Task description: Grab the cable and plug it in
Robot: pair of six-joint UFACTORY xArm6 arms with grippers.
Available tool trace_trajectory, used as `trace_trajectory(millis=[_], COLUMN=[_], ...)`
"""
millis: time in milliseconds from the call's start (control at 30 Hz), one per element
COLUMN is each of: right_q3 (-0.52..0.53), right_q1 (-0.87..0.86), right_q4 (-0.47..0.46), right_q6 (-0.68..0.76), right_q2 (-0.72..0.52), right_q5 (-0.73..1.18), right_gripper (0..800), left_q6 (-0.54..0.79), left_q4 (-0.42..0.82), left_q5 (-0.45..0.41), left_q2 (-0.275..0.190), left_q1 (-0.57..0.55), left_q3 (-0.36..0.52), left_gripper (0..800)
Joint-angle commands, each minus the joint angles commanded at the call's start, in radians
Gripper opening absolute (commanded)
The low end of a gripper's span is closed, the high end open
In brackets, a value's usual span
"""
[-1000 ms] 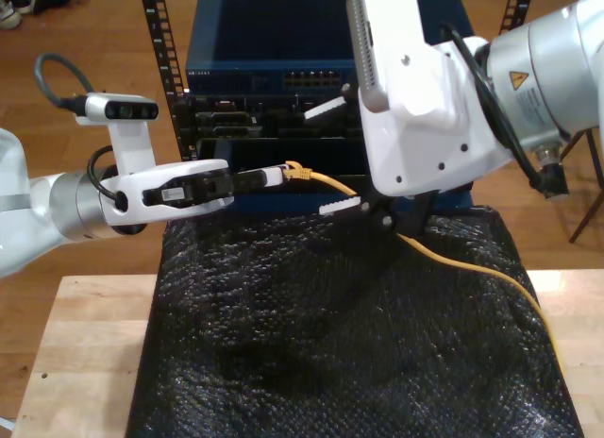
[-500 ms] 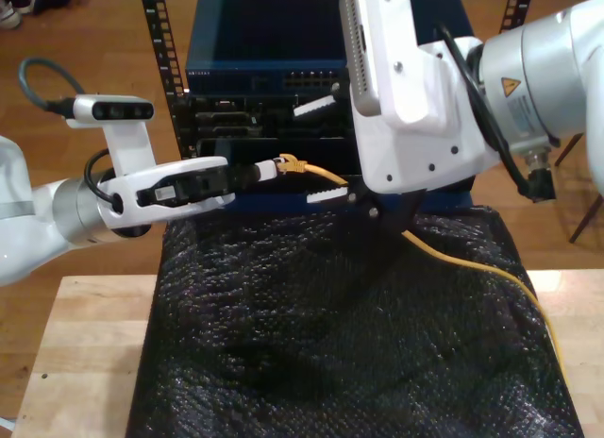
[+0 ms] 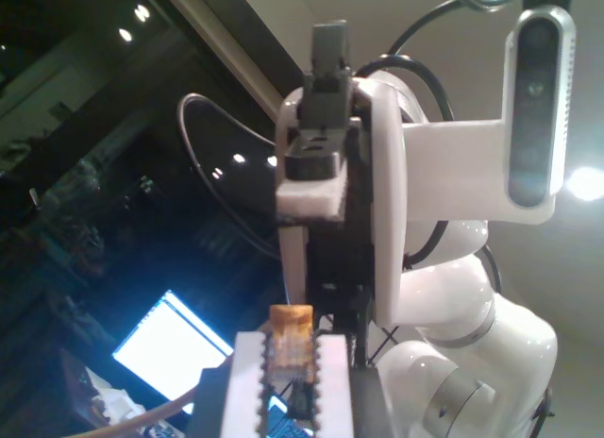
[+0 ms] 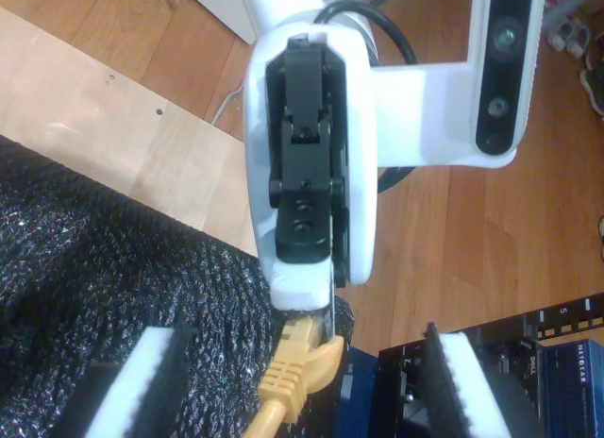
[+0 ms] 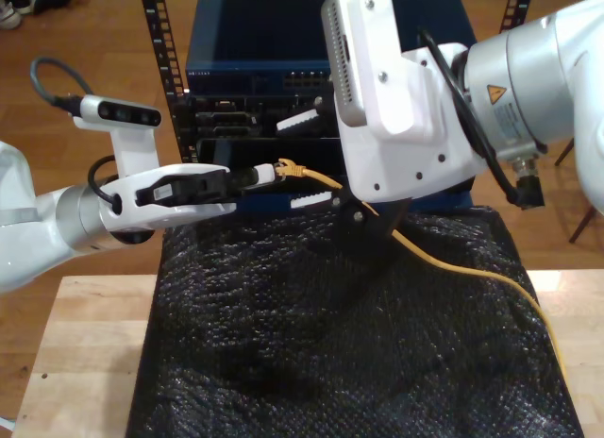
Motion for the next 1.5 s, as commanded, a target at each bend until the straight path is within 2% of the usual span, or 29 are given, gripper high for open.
trace_trajectory(millis=[233, 367, 667, 1167, 1500], right_q3=[0.003, 0.009, 0.017, 0.017, 0.017], right_q1=[0.0, 0.0, 0.002, 0.025, 0.025], right_q4=[0.0, 0.0, 0.002, 0.0, 0.002], right_q6=[0.002, 0.002, 0.005, 0.008, 0.008], right_q2=[0.002, 0.002, -0.002, -0.003, -0.008], right_q5=[-0.003, -0.023, -0.038, -0.037, -0.037], right_gripper=[474, 449, 306, 305, 295], left_q6=[-0.005, -0.005, -0.006, -0.083, -0.087], left_q4=[0.0, 0.0, 0.0, 0.0, -0.002], left_q5=[0.025, 0.035, 0.038, 0.061, 0.089], left_q2=[0.006, 0.012, 0.017, 0.031, 0.034], left_q1=[0.0, 0.0, 0.0, 0.0, 0.0], left_q3=[0.003, 0.005, 0.006, 0.003, 0.002], left_gripper=[20, 20, 21, 30, 40])
